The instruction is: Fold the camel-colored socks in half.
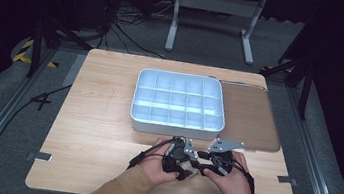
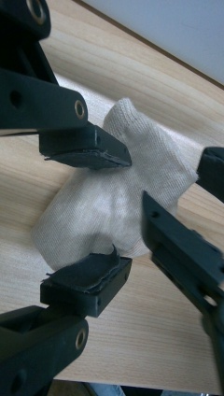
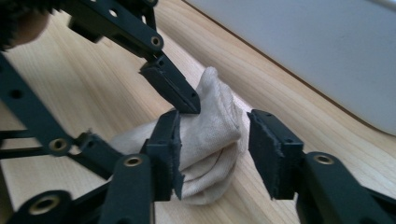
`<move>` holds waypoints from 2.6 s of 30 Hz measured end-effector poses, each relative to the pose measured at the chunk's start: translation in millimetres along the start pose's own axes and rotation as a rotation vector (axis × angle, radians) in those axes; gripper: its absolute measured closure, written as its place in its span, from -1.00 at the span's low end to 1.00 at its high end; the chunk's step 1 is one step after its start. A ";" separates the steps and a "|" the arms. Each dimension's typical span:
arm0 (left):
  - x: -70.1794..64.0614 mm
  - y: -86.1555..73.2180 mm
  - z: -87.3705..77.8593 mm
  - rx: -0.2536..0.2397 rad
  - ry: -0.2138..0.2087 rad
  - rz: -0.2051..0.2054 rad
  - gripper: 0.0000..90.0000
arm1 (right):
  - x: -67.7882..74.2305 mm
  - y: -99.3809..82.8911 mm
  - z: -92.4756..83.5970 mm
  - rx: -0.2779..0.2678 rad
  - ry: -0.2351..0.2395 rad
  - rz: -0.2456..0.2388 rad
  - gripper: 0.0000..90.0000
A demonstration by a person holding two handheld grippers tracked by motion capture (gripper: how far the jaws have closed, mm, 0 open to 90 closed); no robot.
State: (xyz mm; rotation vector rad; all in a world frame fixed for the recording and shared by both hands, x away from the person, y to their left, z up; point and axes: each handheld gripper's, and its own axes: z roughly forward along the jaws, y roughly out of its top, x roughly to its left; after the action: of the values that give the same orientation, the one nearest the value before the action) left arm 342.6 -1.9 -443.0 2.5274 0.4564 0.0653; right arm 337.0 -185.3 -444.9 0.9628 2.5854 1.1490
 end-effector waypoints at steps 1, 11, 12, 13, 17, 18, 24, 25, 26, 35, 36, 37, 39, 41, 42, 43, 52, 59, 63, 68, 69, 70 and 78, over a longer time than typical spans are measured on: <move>-0.9 -0.9 -0.6 0.003 -0.007 -0.012 0.01 | -0.7 -0.8 3.7 0.003 -0.001 0.004 0.14; -0.8 -3.4 -3.8 -0.002 -0.023 -0.021 0.00 | -6.3 -5.6 15.3 0.057 0.035 0.051 0.07; -0.8 -3.4 -3.8 -0.002 -0.023 -0.021 0.00 | -7.2 -6.0 16.1 0.058 0.040 0.052 0.05; -0.8 -3.4 -4.3 0.000 -0.023 -0.023 0.00 | -7.2 -6.0 16.1 0.058 0.040 0.052 0.05; -2.8 -2.3 -7.8 0.013 -0.015 -0.011 0.00 | -11.8 -9.0 19.1 0.055 0.074 0.090 0.02; -2.8 -2.3 -7.8 0.013 -0.015 -0.011 0.01 | -11.8 -9.0 19.1 0.055 0.074 0.090 0.02; -2.4 -1.5 -14.6 0.016 -0.005 -0.015 0.00 | -18.1 -12.5 21.7 0.053 0.131 0.144 0.08; -1.8 -2.0 -14.5 0.010 -0.005 -0.016 0.00 | -19.1 -13.0 22.0 0.051 0.144 0.156 0.12; -1.6 -2.1 -15.3 0.014 -0.005 -0.021 0.00 | -19.4 -13.1 21.9 0.053 0.150 0.161 0.15; 0.3 -3.2 -19.8 0.010 0.005 -0.033 0.00 | -17.3 -12.1 20.6 0.066 0.195 0.185 0.53; 0.3 -3.2 -19.8 0.010 0.005 -0.033 0.00 | -17.3 -12.1 20.6 0.066 0.195 0.185 0.53; 0.9 -3.2 -20.8 0.018 0.003 -0.032 0.00 | -16.0 -11.0 20.0 0.070 0.188 0.168 0.56; 1.7 -3.9 -21.4 0.016 0.003 -0.029 0.00 | -14.1 -9.8 19.3 0.071 0.178 0.152 0.60; 2.1 -4.6 -22.8 0.017 0.005 -0.033 0.00 | -12.7 -8.6 18.2 0.075 0.166 0.133 0.64; 2.2 -5.2 -23.4 0.008 0.003 -0.037 0.00 | -12.7 -8.6 18.2 0.075 0.166 0.133 0.64; 2.3 -5.4 -24.7 0.013 0.003 -0.043 0.00 | -11.9 -8.0 17.4 0.075 0.166 0.127 0.65; 8.1 -10.9 -40.8 0.025 0.018 -0.058 -0.02 | -8.3 -4.3 9.5 0.065 0.152 0.101 0.68; 13.2 -23.0 -55.7 0.041 0.038 -0.083 -0.03 | -9.4 -0.9 3.4 0.057 0.150 0.099 0.68; 16.8 -33.7 -61.3 0.041 0.027 -0.114 -0.05 | -9.6 3.3 -3.1 0.059 0.140 0.090 0.68; 22.9 -40.8 -69.5 0.034 0.035 -0.146 -0.05 | -12.2 10.6 -13.0 0.057 0.125 0.084 0.68; 23.3 -41.6 -71.2 0.024 0.034 -0.151 -0.05 | -12.7 12.0 -14.7 0.055 0.123 0.081 0.68; 24.1 -42.2 -73.6 0.020 0.036 -0.149 -0.05 | -13.1 13.4 -16.2 0.056 0.121 0.080 0.68; 27.1 -47.6 -81.7 0.001 0.044 -0.177 -0.05 | -19.0 25.2 -28.8 0.044 0.111 0.070 0.68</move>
State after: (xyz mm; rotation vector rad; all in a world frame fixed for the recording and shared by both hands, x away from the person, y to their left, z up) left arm 341.8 87.3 -401.6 2.4793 0.6951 0.0541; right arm 353.5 -202.1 -409.2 1.0352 2.6942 1.2000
